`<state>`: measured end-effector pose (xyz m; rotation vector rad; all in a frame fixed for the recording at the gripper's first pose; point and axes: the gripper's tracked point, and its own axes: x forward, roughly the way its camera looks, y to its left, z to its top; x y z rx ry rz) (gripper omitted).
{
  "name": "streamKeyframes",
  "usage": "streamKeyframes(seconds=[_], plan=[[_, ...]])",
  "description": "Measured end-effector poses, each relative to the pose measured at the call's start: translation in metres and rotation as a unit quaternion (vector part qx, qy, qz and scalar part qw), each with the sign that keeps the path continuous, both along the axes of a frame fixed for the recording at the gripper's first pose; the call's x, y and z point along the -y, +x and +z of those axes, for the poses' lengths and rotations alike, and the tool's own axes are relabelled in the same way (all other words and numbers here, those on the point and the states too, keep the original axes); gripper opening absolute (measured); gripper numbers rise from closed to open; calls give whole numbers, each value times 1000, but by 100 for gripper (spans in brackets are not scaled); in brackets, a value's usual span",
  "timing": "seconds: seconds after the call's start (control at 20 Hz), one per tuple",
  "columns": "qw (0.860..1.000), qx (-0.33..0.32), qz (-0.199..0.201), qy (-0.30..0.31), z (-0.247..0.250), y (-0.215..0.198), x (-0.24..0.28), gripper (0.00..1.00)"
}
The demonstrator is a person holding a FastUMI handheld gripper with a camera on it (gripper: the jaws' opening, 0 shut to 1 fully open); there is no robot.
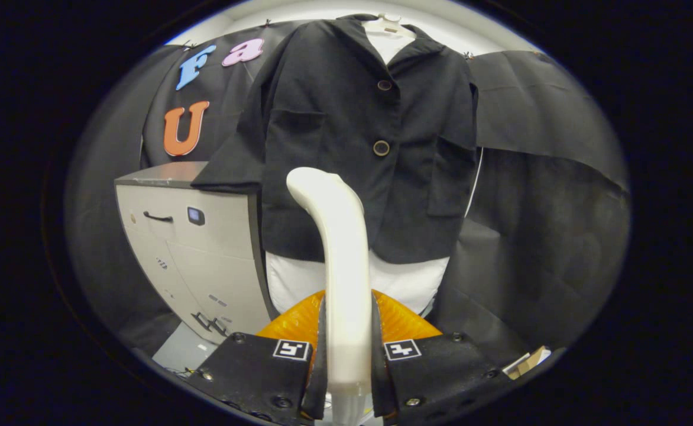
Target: Iron the clothes twice with a garment steamer, once on the left side and once on the right side.
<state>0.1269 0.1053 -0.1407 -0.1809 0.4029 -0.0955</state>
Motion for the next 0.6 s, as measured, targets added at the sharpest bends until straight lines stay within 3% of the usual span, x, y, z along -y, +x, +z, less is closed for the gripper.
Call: streamKeyframes(seconds=[0.45,0.6], plan=[[998,-69,7,-5,-59,-31,3,33],[998,-65,4,4,-52,-30,5,33]])
